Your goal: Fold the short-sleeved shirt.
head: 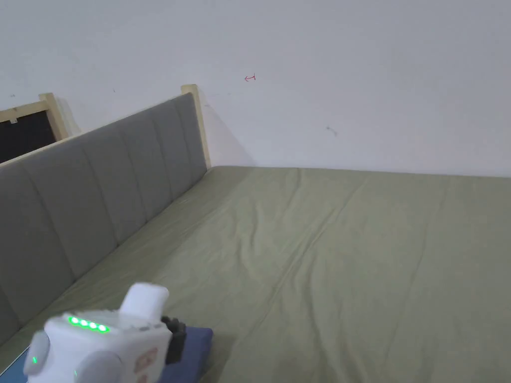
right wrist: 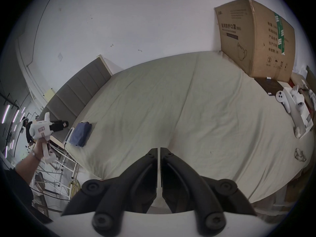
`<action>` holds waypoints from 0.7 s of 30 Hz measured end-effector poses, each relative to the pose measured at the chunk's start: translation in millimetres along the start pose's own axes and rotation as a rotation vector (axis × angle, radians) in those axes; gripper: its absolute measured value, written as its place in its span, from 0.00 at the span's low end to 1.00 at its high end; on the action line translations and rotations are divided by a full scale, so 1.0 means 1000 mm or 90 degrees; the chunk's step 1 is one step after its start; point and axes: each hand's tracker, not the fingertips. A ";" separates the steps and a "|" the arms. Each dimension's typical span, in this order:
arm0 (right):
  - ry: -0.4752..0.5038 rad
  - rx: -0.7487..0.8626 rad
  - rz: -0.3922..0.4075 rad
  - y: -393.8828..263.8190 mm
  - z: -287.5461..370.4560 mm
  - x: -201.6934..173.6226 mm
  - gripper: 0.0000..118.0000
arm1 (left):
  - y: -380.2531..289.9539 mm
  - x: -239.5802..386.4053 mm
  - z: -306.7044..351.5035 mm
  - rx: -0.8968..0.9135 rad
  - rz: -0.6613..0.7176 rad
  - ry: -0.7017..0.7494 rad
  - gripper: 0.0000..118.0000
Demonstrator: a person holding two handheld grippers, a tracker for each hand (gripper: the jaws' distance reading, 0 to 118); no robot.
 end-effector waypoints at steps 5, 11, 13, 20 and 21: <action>0.029 0.015 0.002 0.009 0.014 -0.012 0.02 | -0.020 0.094 0.031 0.033 0.048 -0.135 0.00; 0.032 0.247 0.042 0.037 0.079 -0.029 0.02 | 0.030 0.185 0.103 0.278 0.006 -0.156 0.00; -0.001 0.351 0.084 0.043 0.101 -0.037 0.02 | 0.047 0.206 0.123 0.363 -0.019 -0.169 0.00; -0.135 0.574 0.131 0.036 0.120 -0.037 0.02 | 0.052 0.257 0.150 0.496 -0.044 -0.063 0.00; -0.154 0.587 0.122 0.032 0.118 -0.034 0.02 | 0.048 0.261 0.150 0.498 -0.046 -0.049 0.00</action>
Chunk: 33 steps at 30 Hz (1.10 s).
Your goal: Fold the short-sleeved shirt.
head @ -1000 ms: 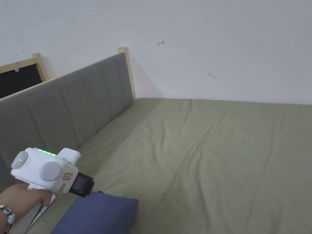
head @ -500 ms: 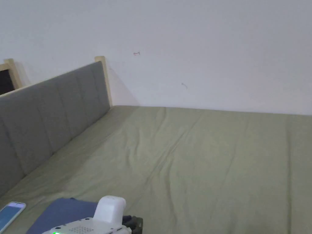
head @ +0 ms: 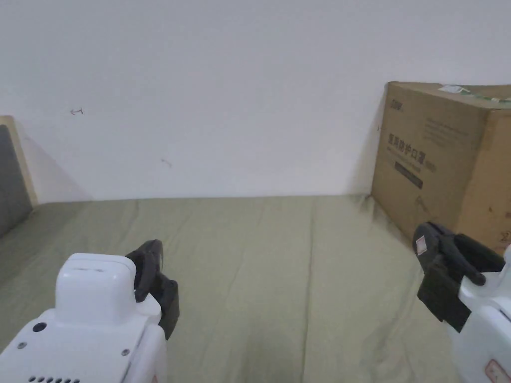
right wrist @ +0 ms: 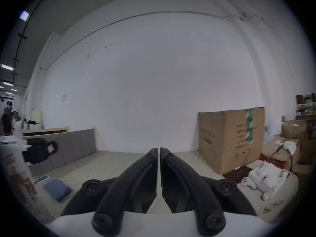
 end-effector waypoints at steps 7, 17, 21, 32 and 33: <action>-0.057 -0.066 0.027 -0.032 0.013 0.013 0.02 | -0.026 0.005 0.022 -0.035 0.023 0.037 0.00; -0.057 -0.066 0.026 -0.032 0.027 0.012 0.26 | -0.025 0.009 0.036 -0.019 0.018 0.016 0.38; -0.070 -0.066 0.028 -0.032 0.023 0.010 1.00 | -0.026 0.012 0.032 -0.029 0.023 0.018 1.00; -0.070 -0.076 0.039 -0.034 0.029 0.004 1.00 | -0.027 0.017 0.029 -0.042 0.020 -0.010 1.00; -0.068 -0.077 0.039 -0.034 0.030 0.004 1.00 | -0.027 0.017 0.030 -0.040 0.021 -0.014 1.00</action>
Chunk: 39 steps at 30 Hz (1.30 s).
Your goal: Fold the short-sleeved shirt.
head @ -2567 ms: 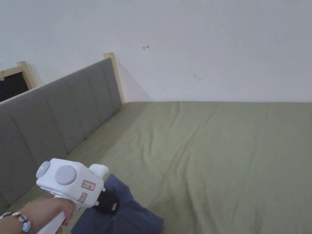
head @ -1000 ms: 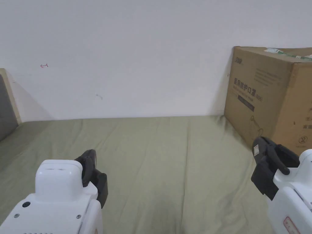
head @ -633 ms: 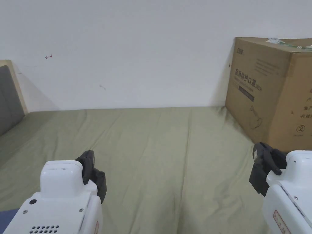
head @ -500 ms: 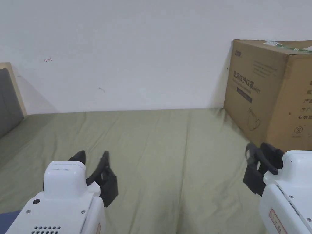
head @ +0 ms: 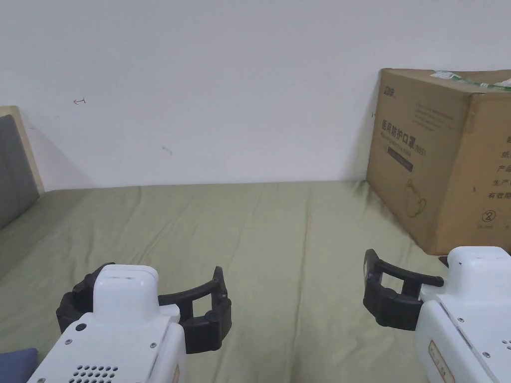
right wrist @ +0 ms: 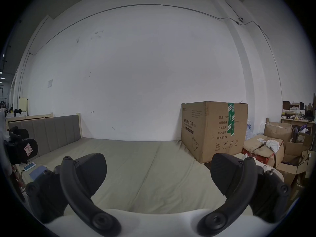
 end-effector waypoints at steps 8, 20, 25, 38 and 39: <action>0.009 -0.013 0.010 -0.001 -0.003 -0.005 1.00 | 0.000 -0.002 0.001 0.001 -0.003 -0.004 1.00; 0.021 -0.028 0.011 0.000 -0.006 -0.013 1.00 | -0.001 -0.006 -0.002 -0.019 0.011 -0.001 1.00; 0.027 -0.031 0.020 0.000 -0.008 -0.016 1.00 | -0.001 -0.007 -0.008 -0.038 0.016 0.023 1.00; 0.038 -0.061 0.024 -0.006 -0.014 -0.024 1.00 | -0.003 -0.013 -0.017 -0.111 0.069 0.070 1.00; 0.039 -0.063 0.024 -0.006 -0.015 -0.024 1.00 | -0.004 -0.014 -0.017 -0.112 0.078 0.069 1.00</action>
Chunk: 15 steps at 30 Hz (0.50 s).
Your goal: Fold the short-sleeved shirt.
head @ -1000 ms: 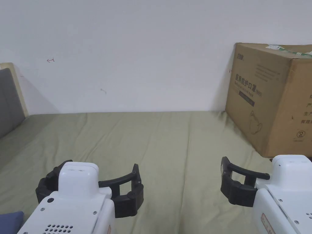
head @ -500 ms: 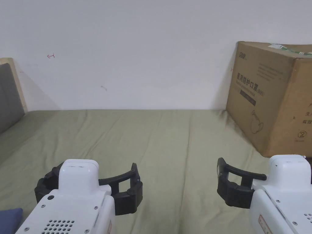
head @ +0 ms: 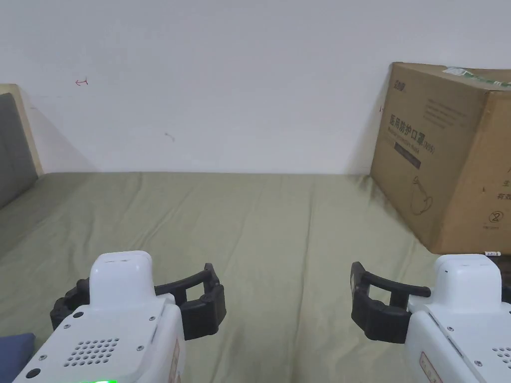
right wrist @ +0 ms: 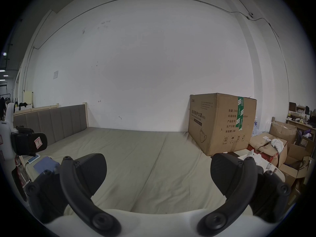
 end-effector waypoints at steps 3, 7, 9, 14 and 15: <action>0.001 -0.005 -0.001 -0.001 -0.002 0.000 1.00 | 0.000 -0.001 0.000 -0.014 0.014 -0.002 1.00; 0.002 -0.009 0.002 -0.003 -0.004 -0.001 1.00 | 0.001 -0.002 -0.001 -0.015 0.025 -0.006 1.00; 0.003 -0.014 0.004 -0.005 -0.006 -0.002 1.00 | 0.002 -0.001 -0.003 -0.010 0.029 0.006 1.00; 0.006 -0.023 0.001 -0.008 -0.010 -0.004 1.00 | 0.002 0.002 -0.006 -0.045 0.021 -0.005 1.00; 0.007 -0.024 0.001 -0.008 -0.011 -0.005 1.00 | 0.002 0.003 -0.008 -0.050 0.022 0.001 1.00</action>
